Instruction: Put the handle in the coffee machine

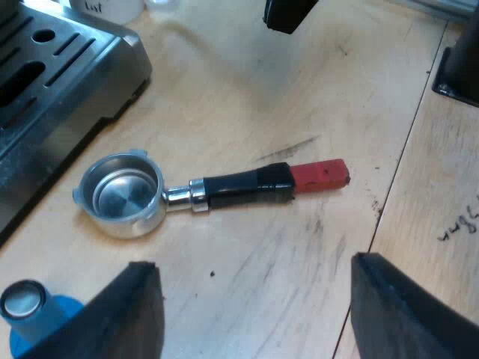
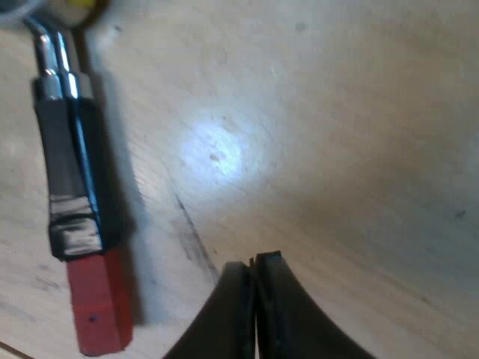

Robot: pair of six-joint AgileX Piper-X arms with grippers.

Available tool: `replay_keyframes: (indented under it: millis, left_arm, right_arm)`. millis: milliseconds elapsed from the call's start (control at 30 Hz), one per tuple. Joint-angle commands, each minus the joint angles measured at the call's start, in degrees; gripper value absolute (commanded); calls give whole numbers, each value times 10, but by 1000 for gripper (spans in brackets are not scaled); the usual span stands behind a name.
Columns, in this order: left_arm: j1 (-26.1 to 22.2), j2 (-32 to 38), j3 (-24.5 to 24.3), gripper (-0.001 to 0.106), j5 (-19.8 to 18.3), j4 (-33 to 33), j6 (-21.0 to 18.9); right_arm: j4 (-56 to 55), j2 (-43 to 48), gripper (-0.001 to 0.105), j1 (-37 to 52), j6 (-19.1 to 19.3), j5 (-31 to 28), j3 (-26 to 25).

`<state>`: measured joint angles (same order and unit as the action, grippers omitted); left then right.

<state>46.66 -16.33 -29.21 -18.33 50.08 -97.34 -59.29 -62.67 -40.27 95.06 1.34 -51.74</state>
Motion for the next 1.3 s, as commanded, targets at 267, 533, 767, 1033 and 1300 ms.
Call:
replay_keyframes:
  millis: [267,533,767,1033,1300]
  left_arm:
    - [2,-2,32,57,-62,-11,0]
    - [2,-2,32,57,-62,-11,0]
    - [2,-2,32,57,-62,-11,0]
    - [2,-2,32,57,-62,-11,0]
    - [2,-2,32,57,-62,-11,0]
  right_arm:
    - [10,-67,0,-1,-1,4,15]
    - [56,-123,0,-1,-1,4,15]
    - [59,-177,0,-1,-1,37,15]
    - [81,-208,0,-1,-1,53,15]
    - [119,-230,0,-52,3,50,16]
